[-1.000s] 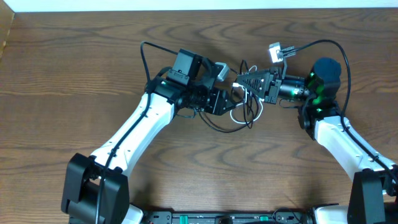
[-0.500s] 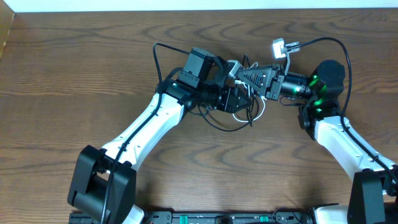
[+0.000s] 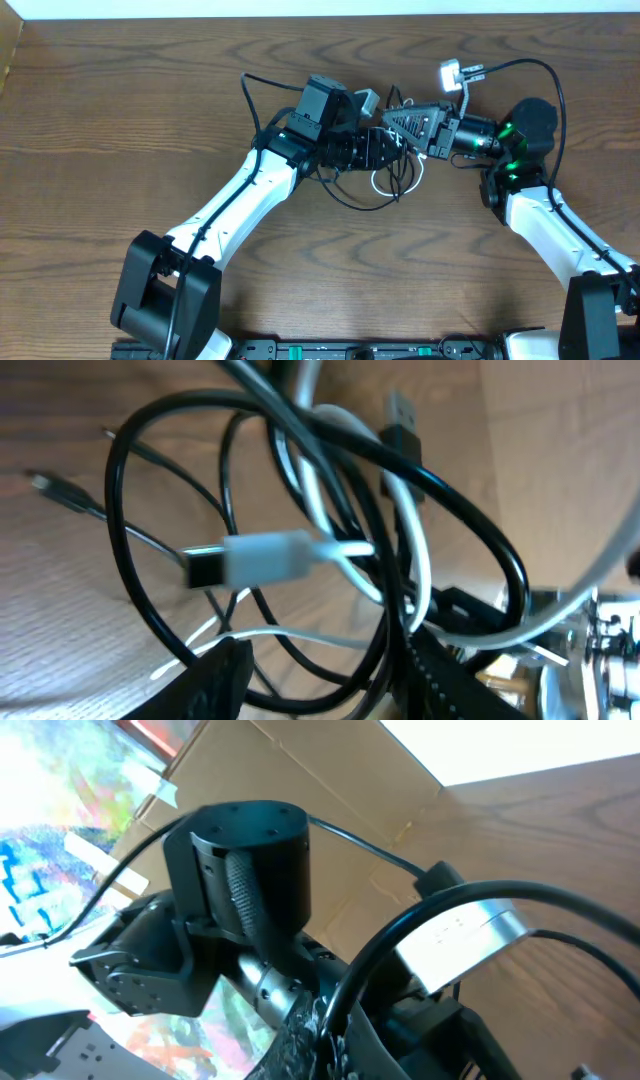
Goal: Untangle cables
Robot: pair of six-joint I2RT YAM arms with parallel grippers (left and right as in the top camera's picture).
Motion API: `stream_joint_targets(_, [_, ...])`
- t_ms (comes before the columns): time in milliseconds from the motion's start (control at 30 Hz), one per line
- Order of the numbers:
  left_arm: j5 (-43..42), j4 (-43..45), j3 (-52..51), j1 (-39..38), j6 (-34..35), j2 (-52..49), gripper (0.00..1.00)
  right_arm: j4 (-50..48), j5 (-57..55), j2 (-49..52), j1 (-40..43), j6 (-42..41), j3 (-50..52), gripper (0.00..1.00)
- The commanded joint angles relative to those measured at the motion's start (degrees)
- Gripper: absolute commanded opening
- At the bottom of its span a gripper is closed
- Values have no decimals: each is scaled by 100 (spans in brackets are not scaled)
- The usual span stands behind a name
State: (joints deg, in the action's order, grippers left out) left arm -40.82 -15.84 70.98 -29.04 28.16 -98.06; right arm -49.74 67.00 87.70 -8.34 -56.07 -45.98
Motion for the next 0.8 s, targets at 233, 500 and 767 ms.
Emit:
stream_joint_targets(233, [297, 531, 48, -20, 817, -269, 49, -688, -136, -70, -35, -658, -44, 3])
stream_joint_targets(500, [391, 549, 48, -13, 787, -535, 34, -879, -144, -70, -33, -822, -44, 3])
stream_joint_targets(767, [446, 605, 50, 170, 684, -535, 8, -737, -142, -70, -13, -807, -42, 1])
